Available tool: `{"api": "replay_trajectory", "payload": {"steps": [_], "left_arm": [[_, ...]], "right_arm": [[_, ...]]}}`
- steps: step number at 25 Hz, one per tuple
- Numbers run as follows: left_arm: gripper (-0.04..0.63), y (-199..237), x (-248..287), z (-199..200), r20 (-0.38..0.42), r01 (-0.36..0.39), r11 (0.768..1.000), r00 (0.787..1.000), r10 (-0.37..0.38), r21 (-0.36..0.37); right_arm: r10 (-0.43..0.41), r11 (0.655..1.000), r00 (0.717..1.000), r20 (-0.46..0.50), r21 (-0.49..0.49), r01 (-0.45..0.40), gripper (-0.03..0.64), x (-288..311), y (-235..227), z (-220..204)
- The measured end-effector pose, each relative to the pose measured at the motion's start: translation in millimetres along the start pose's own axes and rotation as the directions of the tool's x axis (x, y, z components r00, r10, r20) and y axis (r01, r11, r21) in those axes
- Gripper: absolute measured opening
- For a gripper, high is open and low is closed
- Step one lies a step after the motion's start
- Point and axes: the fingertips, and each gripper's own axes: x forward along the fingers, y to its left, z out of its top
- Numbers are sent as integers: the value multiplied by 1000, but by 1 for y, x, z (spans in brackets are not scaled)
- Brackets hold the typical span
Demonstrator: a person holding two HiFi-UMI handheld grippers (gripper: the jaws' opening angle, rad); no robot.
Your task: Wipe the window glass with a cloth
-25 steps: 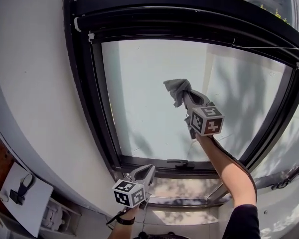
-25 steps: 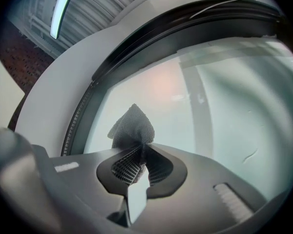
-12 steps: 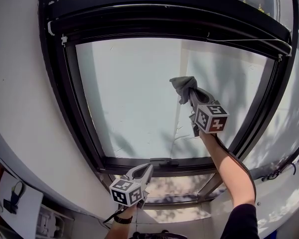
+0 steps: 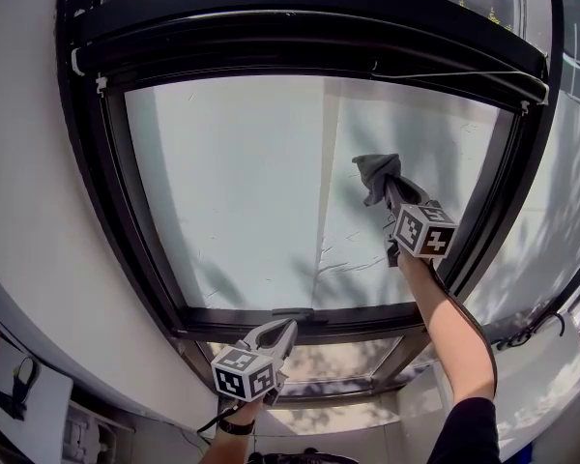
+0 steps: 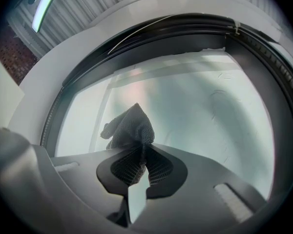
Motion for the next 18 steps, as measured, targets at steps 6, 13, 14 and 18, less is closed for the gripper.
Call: {"api": "replay_trajectory", "payload": {"steps": [6,13,14,18], "left_arm": [[3,-14,18,-3,0,14,1000,1000,-14,-1],[2,-29,39,-5,11,21,1000,1000,-21,0],[2,-30,40,-5,13,18,1000,1000,-18,0],[2,-27,40,-6,14,-4,1000,1000,4,3]], "right_arm": [[-96,995,995,18,-9,96,18,-24,-62,12],[-244,970,970,17,21,244,18,-59,-161,16],[-271,962,963,15,21,271,17,-65,-175,15],[-315,949,948,39,28,315,18,-85,-201,19]]}}
